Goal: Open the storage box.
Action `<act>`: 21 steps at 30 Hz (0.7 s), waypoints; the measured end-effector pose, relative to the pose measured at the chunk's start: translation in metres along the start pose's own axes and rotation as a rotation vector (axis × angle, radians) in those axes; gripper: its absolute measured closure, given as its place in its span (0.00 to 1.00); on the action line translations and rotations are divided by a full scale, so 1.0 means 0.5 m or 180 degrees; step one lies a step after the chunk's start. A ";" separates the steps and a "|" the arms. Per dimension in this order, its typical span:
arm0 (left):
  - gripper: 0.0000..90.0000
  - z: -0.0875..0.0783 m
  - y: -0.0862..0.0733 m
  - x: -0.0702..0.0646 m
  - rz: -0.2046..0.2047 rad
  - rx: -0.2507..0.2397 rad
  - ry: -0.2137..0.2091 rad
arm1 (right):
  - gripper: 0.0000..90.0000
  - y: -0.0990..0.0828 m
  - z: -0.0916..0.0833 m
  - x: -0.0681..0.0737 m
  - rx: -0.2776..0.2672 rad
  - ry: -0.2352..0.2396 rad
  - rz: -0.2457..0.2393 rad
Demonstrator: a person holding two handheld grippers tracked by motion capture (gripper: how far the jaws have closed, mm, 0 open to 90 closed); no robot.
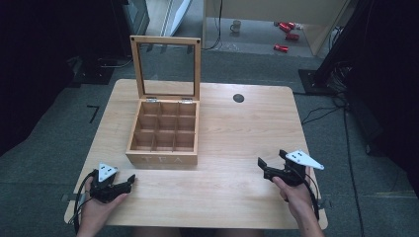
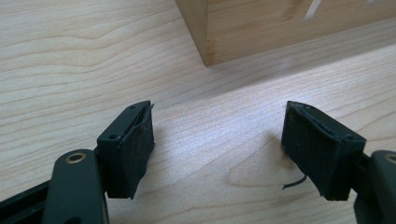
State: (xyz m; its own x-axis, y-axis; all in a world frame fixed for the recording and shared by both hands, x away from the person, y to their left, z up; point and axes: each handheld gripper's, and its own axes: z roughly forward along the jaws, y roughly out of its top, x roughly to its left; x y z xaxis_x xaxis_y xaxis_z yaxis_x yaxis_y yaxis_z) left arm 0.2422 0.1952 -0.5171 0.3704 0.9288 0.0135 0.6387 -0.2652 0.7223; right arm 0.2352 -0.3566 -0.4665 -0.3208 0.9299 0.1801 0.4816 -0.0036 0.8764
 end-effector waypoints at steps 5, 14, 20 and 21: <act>0.29 0.000 0.000 -0.001 -0.0013 0.0000 0.0013 | 0.09 -0.028 -0.034 -0.037 0.0018 -0.0068 0.0058; 0.29 -0.001 -0.001 -0.003 -0.0043 0.0001 0.0038 | 0.09 -0.079 -0.077 -0.093 0.0231 -0.0265 0.0164; 0.29 -0.001 -0.001 -0.004 -0.0053 0.0006 0.0052 | 0.09 -0.120 -0.091 -0.121 0.0646 -0.0607 0.0102; 0.29 -0.001 -0.001 -0.004 -0.0052 0.0006 0.0052 | 0.09 -0.120 -0.091 -0.121 0.0646 -0.0607 0.0102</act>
State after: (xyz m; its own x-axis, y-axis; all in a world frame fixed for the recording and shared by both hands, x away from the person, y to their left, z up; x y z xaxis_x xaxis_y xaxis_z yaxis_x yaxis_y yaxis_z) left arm 0.2408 0.1934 -0.5171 0.3489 0.9371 0.0130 0.6459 -0.2504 0.7212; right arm 0.1886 -0.4296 -0.5095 -0.1528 0.9830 0.1021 0.6486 0.0218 0.7608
